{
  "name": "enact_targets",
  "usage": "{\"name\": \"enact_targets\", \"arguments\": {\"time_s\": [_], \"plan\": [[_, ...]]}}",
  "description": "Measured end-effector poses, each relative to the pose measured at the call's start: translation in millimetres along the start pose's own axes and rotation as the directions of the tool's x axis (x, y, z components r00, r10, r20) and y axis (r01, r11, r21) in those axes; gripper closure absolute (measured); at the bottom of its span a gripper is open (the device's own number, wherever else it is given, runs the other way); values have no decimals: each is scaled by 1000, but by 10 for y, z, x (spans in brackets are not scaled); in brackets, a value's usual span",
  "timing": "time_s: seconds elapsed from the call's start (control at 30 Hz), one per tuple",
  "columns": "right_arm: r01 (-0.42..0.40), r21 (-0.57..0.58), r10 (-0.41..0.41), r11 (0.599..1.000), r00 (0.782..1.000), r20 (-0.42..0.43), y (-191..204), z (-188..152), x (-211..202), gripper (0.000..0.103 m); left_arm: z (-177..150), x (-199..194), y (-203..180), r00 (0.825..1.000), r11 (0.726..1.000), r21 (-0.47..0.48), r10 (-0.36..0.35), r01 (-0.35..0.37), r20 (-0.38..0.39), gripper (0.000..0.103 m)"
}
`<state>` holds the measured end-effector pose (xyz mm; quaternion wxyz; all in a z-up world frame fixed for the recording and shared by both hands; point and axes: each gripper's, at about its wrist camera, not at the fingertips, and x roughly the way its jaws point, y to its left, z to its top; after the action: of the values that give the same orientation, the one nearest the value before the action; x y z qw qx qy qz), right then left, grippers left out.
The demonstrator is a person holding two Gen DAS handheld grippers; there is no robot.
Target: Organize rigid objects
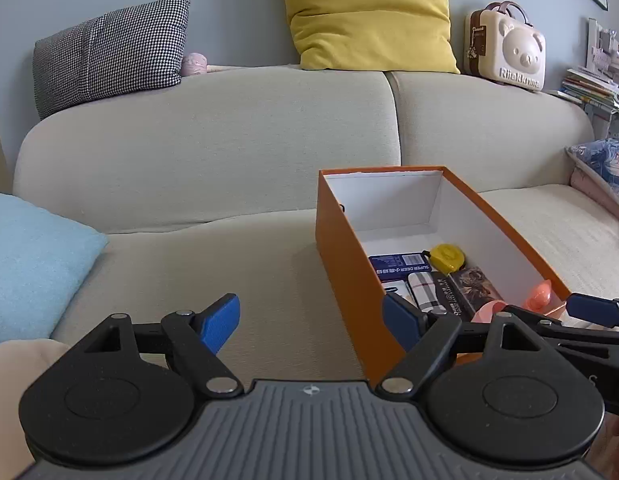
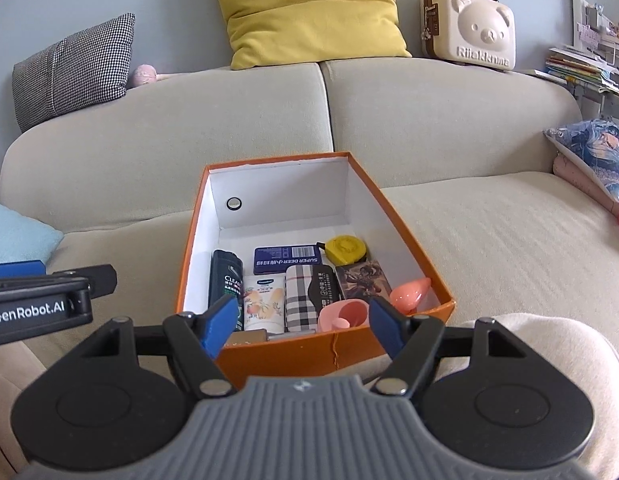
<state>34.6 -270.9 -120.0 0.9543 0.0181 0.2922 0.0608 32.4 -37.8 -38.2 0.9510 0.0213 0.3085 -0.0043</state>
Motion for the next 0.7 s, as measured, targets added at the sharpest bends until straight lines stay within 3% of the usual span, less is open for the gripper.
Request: {"name": "enact_targets", "arguments": {"time_s": [0.7], "plan": [[6,-9,-6,1000,1000,-5,10,-5,-33,29,-24,12,53,1000,1000,17,13,-13,-19,8]]}}
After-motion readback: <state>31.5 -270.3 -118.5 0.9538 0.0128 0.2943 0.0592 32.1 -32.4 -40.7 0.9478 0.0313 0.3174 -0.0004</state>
